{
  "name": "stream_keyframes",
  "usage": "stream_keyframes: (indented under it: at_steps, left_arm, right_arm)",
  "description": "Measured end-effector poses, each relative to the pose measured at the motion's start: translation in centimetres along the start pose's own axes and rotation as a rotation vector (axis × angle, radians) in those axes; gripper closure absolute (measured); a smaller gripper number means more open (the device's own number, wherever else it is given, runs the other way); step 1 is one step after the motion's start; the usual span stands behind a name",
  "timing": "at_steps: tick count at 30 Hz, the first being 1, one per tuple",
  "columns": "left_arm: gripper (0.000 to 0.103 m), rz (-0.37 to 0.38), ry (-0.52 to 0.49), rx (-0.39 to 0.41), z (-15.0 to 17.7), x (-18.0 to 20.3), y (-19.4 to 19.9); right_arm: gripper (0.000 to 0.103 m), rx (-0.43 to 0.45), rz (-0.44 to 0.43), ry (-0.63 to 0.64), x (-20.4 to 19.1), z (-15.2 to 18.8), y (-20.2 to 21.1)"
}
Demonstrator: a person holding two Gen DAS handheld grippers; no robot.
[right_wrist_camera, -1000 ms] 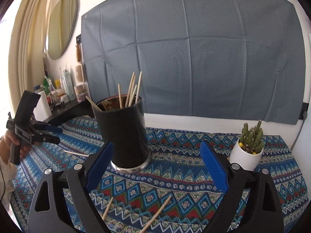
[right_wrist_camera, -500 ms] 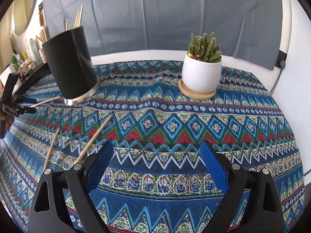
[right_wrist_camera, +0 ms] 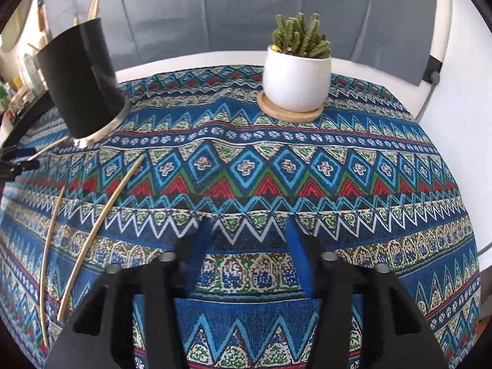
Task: Organize utensils
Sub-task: 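Close the left tool on a wooden stick while the right tool grasps another, then lift the left tool's stick over the black cup while the right tool carries its stick there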
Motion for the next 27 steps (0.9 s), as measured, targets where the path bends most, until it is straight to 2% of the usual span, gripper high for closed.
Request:
stream_keyframes:
  at_steps: [1,2,3,5,11,16,22,27]
  left_arm:
    - [0.068,0.009,-0.005,0.002,0.0,0.4,0.4]
    - [0.087,0.024,-0.009,-0.005,0.1,0.7,0.6]
    - [0.093,0.030,-0.003,-0.013,0.2,0.9,0.7]
    - [0.098,0.031,0.003,-0.029,0.4,1.3,0.9]
    - [0.098,0.067,0.056,-0.032,1.4,0.7,2.0]
    - [0.098,0.093,0.141,0.029,1.0,-1.3,4.9]
    - [0.098,0.093,0.225,0.101,-1.1,-3.1,9.5]
    - [0.098,0.101,0.228,0.187,-4.7,-3.1,13.3]
  right_arm:
    - [0.094,-0.001,-0.013,0.012,-0.3,0.1,0.1]
    - [0.099,-0.002,-0.016,0.020,-0.6,0.2,0.1]
    - [0.099,-0.003,-0.012,0.027,-0.8,0.2,0.1]
    - [0.100,-0.004,-0.014,0.031,-1.1,0.4,0.4]
    - [0.099,0.052,-0.040,0.035,-1.6,-0.6,2.2]
    - [0.099,0.113,-0.055,0.069,-2.9,-3.0,4.2]
    - [0.099,0.193,-0.106,0.105,-5.8,-7.0,6.2]
    - [0.099,0.262,-0.168,0.150,-9.2,-10.3,7.7]
Point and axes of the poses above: each gripper's, at about its wrist camera, not at the fingertips, and y roughly against the way its jaws point, x to its right, z to its underside, the point moved 8 cm from there along -y, roughly the way its jaws point, and after that the axes turned 10 degrees about -z, right-handed, at the moved point
